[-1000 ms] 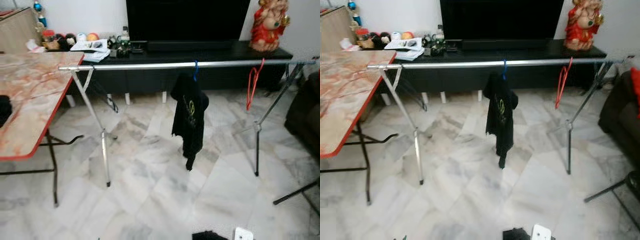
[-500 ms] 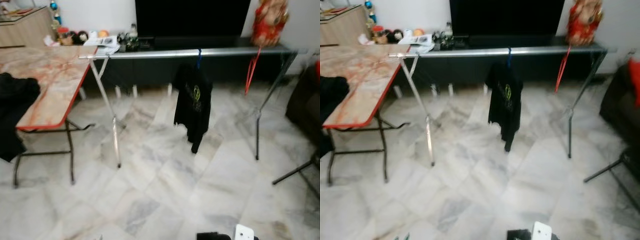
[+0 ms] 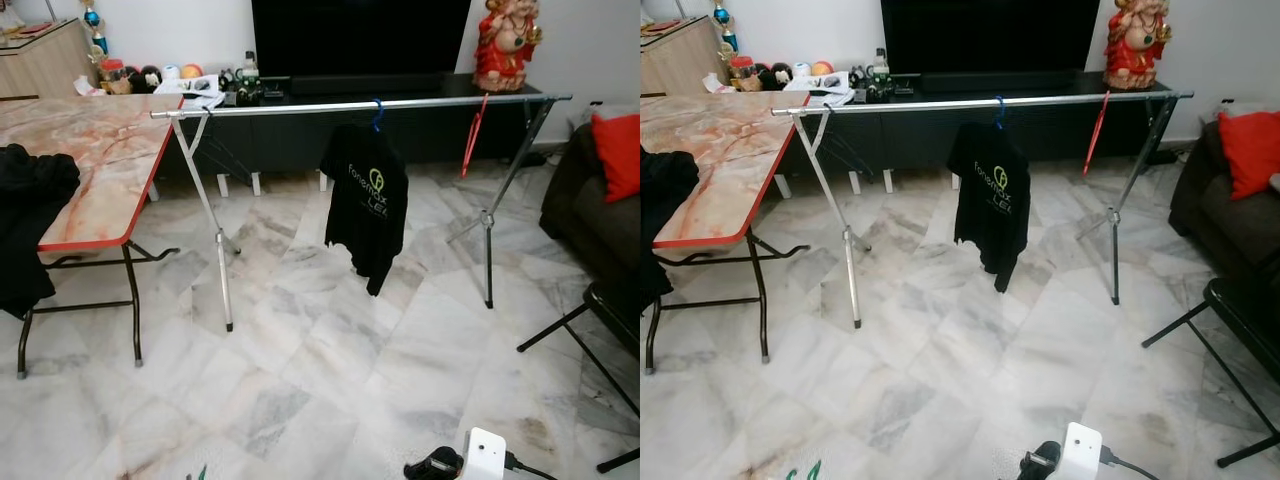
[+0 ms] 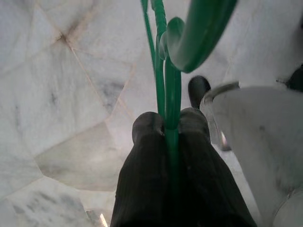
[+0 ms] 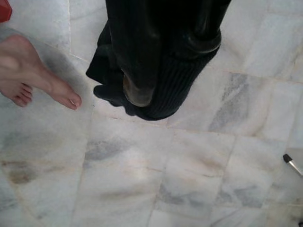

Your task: Hang hanger

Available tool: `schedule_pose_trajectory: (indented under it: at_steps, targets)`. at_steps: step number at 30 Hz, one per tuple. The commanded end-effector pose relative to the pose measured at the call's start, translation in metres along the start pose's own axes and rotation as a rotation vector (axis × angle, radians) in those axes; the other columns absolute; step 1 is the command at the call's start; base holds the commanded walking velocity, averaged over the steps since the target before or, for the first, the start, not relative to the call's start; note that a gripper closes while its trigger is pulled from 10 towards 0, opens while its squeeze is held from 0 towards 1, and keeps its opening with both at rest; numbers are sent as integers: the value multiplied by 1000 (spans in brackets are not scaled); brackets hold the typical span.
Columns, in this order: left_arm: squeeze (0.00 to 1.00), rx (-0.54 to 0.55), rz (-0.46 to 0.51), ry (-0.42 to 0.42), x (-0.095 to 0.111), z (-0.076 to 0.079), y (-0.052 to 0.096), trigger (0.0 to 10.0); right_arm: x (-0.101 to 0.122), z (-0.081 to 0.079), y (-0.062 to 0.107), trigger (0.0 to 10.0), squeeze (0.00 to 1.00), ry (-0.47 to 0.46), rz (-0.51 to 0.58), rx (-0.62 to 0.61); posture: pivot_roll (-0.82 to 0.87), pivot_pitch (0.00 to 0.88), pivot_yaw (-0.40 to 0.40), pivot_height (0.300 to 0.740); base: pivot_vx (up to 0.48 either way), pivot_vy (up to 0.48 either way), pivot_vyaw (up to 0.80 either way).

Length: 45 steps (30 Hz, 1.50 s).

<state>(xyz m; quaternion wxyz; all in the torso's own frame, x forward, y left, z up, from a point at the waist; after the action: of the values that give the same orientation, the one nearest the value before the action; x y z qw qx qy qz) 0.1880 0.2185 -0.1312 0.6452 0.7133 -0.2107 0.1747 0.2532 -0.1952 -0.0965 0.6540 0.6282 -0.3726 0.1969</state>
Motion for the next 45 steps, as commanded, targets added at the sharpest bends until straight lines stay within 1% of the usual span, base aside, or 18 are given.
schedule_pose_trajectory:
  at_steps: [1, 3, 5, 8, 9, 10, 14, 18, 21, 22, 23, 24, 26, 29, 31, 34, 40, 45]
  targets:
    - [0, 30, 75, -1, 19, -8, -1, 10000, 25, -8, -4, 10000, 0, 14, 80, 26, 69, 59, 4, 740, 0, 0, 0]
    - [0, 37, 145, 7, 38, -11, -1, 10000, 37, -12, -6, 10000, 0, 24, 116, 42, 71, 62, 1, 740, 0, 0, 0]
    - [0, 36, 237, -8, 63, -14, 1, 10000, 60, -17, -8, 10000, 0, 16, 183, 63, 72, 62, 0, 740, 0, 0, 0]
    - [0, 29, 299, -31, 83, -16, 2, 10000, 78, -21, -9, 10000, 0, 11, 234, 79, 73, 62, -1, 740, 0, 0, 0]
    - [0, 5, 342, -57, 96, -13, 4, 10000, 91, -24, -9, 10000, 0, 7, 270, 90, 73, 63, -2, 740, 0, 0, 0]
    - [0, 5, 342, -57, 96, -13, 4, 10000, 91, -24, -9, 10000, 0, 7, 270, 90, 73, 63, -2, 740, 0, 0, 0]
    - [0, -119, 434, -157, 125, 4, 10, 10000, 122, -32, -9, 10000, 0, 7, 354, 128, 70, 66, -5, 740, 0, 0, 0]
    - [0, -266, 417, -356, 136, 17, 15, 10000, 138, -47, -9, 10000, 0, 76, 364, 190, 68, 67, -8, 740, 0, 0, 0]
    - [0, -440, 299, -650, 123, 25, 22, 10000, 147, -64, -7, 10000, 0, 213, 371, 251, 74, 66, -9, 740, 0, 0, 0]
    - [0, -479, 265, -707, 120, 25, 25, 10000, 148, -68, -7, 10000, 0, 247, 370, 261, 74, 66, -9, 740, 0, 0, 0]
    - [0, -555, 208, -779, 121, 26, 33, 10000, 154, -78, -6, 10000, 0, 284, 376, 300, 75, 66, -11, 740, 0, 0, 0]
    - [0, -555, 208, -779, 121, 26, 33, 10000, 154, -78, -6, 10000, 0, 284, 376, 300, 75, 66, -11, 740, 0, 0, 0]
    - [0, -661, 191, -815, 133, 35, 49, 10000, 165, -88, -4, 10000, 0, 312, 400, 327, 73, 65, -16, 740, 0, 0, 0]
    - [0, -692, 202, -821, 141, 41, 55, 10000, 166, -90, -4, 10000, 0, 337, 388, 325, 73, 66, -19, 740, 0, 0, 0]
    - [0, -750, 223, -842, 154, 54, 70, 10000, 168, -96, -3, 10000, 0, 367, 379, 349, 69, 68, -26, 740, 0, 0, 0]
    - [0, -787, 263, -834, 165, 65, 80, 10000, 164, -99, -4, 10000, 0, 387, 354, 359, 69, 67, -31, 740, 0, 0, 0]
    - [0, -838, 260, -839, 171, 75, 101, 10000, 155, -101, -5, 10000, 0, 418, 319, 382, 74, 69, -38, 740, 0, 0, 0]
    - [0, -845, 281, -828, 176, 80, 113, 10000, 149, -105, -5, 10000, 0, 419, 303, 398, 78, 69, -39, 740, 0, 0, 0]
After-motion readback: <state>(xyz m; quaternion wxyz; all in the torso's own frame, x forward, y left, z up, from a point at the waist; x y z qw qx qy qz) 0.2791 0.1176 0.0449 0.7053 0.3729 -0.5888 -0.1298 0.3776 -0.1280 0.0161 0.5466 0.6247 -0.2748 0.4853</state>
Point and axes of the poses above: a point about 5 cm out from each wrist's last joint towards the gripper, its own y axis pointing back from the gripper into the wrist, its own x axis along the axis of the wrist's last joint, z = x × y, the point moved 5 cm from there along -y, pointing out of the wrist towards the gripper, and after that the axes turned 4 degrees about y, right-handed, at the moved point
